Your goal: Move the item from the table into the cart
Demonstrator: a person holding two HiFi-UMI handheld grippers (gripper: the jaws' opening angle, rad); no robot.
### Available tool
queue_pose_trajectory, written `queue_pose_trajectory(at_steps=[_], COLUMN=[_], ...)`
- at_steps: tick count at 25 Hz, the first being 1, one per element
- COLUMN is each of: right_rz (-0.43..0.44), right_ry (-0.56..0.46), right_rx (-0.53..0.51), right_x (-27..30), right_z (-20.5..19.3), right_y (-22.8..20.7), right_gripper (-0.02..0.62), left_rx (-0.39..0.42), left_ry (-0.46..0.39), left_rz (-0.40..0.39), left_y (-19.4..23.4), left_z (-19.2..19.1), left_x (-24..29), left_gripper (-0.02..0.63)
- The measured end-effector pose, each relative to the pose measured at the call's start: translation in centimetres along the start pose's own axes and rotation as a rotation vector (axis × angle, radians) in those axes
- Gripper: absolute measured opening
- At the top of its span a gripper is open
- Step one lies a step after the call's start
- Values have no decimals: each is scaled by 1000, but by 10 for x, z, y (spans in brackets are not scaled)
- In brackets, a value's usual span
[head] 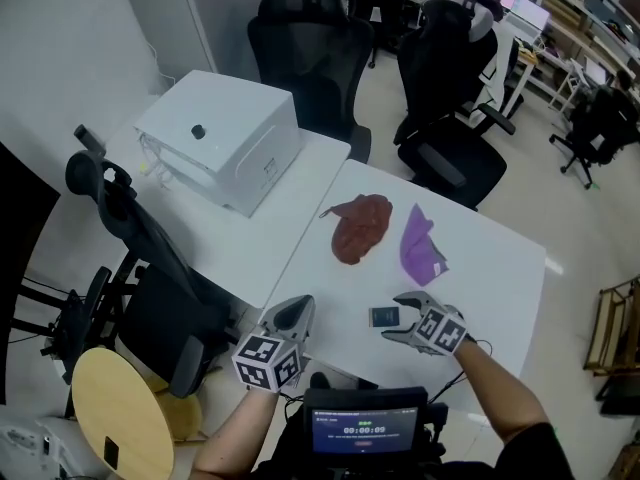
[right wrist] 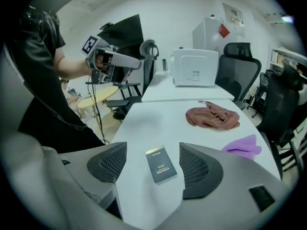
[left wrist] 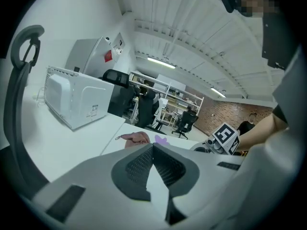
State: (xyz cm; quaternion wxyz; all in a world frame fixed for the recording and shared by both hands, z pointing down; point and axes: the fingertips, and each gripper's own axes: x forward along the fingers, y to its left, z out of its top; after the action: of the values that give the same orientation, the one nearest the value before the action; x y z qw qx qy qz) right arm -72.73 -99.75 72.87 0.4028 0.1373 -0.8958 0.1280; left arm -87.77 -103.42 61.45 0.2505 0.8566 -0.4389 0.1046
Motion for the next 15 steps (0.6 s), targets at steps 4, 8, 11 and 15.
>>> queue_pose_trajectory(at_steps=[4,8,11,15], right_rz=[46,82,91,94], right_ry=[110,191,210,257], right_rx=[-41,-94,-108,-150], right_x=[30,52,63,74], right_z=[-28,-44,-49,-56], right_y=[-17,-23,-29,-32], right_gripper=[334,334,334,334], left_rx=[20,20,1,-27], left_ry=[67,132,165,181], left_rz=[6,0,9,47], left_y=[9,12,17,31], left_z=[-22,-44,-62,-75], left_x=[34,63,74,79], left_gripper=[-5,-5,-5,-5])
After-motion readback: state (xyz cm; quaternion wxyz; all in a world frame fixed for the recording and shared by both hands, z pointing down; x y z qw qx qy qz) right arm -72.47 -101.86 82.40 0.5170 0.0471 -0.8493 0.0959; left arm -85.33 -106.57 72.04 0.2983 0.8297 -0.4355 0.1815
